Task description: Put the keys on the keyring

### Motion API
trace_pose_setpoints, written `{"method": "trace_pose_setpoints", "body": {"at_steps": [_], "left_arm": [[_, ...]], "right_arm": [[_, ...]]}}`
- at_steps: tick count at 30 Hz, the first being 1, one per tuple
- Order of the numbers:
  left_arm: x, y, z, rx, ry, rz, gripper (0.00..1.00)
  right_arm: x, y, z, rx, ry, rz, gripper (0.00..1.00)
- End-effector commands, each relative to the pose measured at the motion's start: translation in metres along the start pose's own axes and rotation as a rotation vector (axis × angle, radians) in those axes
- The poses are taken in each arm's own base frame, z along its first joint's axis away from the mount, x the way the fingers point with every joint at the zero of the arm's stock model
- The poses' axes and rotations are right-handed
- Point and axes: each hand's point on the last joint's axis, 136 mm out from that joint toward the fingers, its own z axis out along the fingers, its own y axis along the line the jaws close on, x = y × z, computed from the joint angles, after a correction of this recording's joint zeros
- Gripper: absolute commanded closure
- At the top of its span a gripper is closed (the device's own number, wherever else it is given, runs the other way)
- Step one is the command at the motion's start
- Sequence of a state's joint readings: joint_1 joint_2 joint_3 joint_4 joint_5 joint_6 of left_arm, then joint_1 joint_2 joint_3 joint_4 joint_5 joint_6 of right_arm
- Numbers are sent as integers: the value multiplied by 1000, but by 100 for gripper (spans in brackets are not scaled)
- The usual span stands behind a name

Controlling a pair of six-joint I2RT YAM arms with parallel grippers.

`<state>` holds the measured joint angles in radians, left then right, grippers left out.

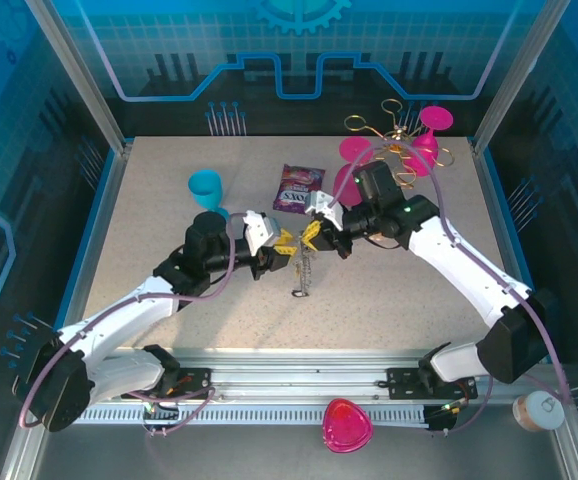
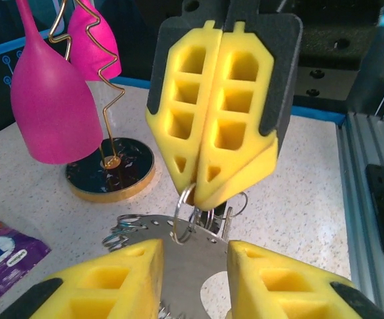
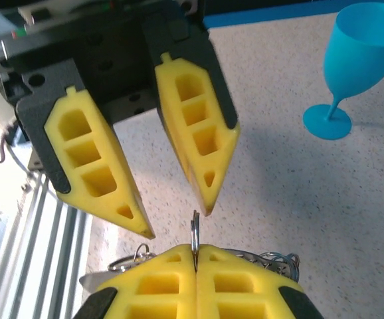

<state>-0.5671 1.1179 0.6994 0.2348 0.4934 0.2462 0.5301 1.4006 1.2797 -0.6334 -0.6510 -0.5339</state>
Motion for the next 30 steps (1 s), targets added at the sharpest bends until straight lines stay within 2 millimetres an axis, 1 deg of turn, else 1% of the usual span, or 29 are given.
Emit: {"method": "trace_pose_setpoints", "body": {"at_steps": [1, 8, 17, 21, 23, 27, 29, 30], "left_arm": [[-2, -2, -4, 8, 49, 59, 70], [-1, -4, 2, 46, 71, 73, 73], [0, -11, 3, 98, 82, 70, 81], [2, -14, 1, 110, 86, 65, 82], [4, -17, 1, 123, 89, 60, 85], [2, -20, 0, 143, 77, 56, 92], [2, -21, 0, 151, 72, 59, 100], [1, -22, 0, 155, 67, 65, 100]], "right_arm": [[9, 8, 2, 0, 122, -94, 100], [2, 17, 9, -20, 170, -163, 100], [-14, 24, 13, -50, 139, -181, 100], [-14, 23, 13, -49, 134, -178, 100], [-15, 23, 12, -51, 126, -173, 100], [-25, 26, 12, -66, 72, -172, 100], [-28, 27, 12, -69, 47, -173, 100], [-30, 28, 11, -71, 36, -171, 100]]}}
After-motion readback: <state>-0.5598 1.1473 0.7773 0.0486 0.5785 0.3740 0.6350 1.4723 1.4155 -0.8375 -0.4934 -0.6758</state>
